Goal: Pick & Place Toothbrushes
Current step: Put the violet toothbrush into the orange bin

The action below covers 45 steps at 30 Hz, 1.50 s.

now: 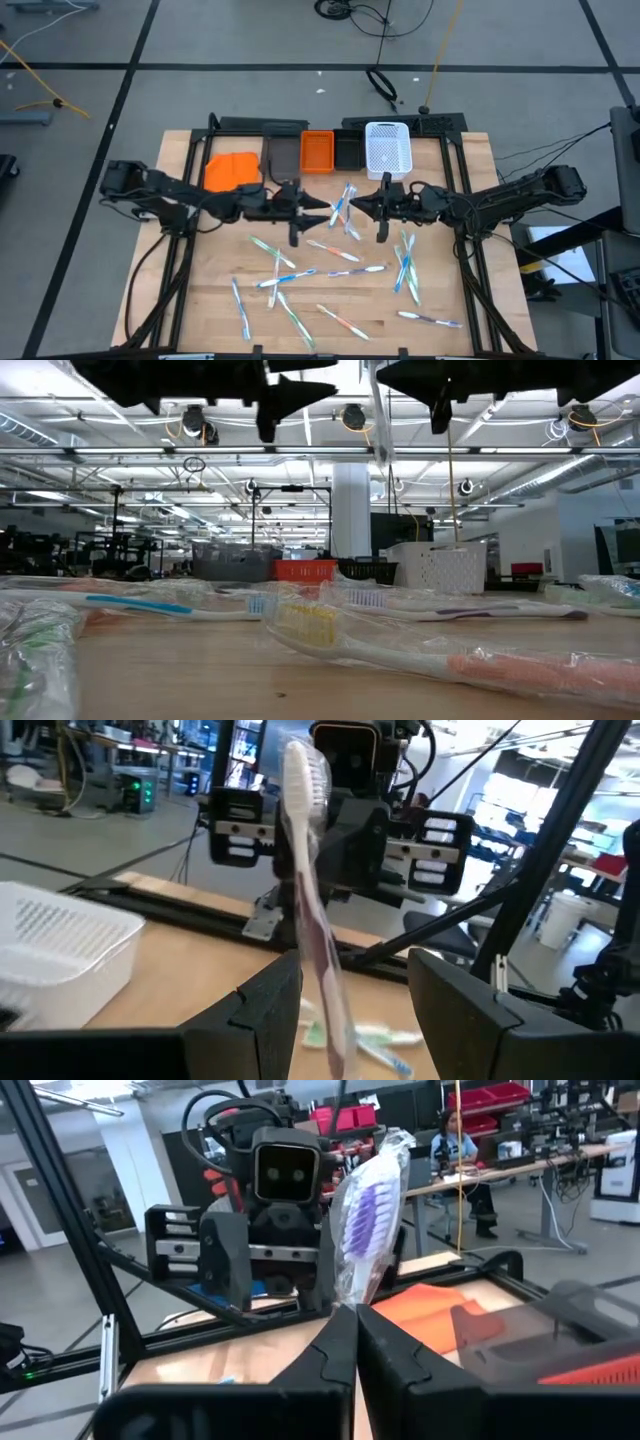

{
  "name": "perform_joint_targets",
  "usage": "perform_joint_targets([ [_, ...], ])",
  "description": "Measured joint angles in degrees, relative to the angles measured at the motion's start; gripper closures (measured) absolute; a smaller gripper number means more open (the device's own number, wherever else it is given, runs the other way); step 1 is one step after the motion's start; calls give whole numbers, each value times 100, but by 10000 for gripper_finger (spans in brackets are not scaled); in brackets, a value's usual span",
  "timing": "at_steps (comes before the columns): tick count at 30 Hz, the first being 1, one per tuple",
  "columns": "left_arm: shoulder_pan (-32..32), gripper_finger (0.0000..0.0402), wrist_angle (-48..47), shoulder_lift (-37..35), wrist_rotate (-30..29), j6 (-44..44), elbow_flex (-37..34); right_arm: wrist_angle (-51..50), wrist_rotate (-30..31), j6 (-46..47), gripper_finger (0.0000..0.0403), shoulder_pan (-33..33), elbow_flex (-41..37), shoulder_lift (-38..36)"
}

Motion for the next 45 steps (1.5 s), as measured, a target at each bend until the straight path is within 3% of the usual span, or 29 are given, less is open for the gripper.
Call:
perform_joint_targets([
  [15,55,215,-13,1161,215,-65,1045,37,0,-230,403,0,11,0],
  [45,182,215,-221,1170,74,-66,1102,124,-4,-252,403,63,15,0],
])
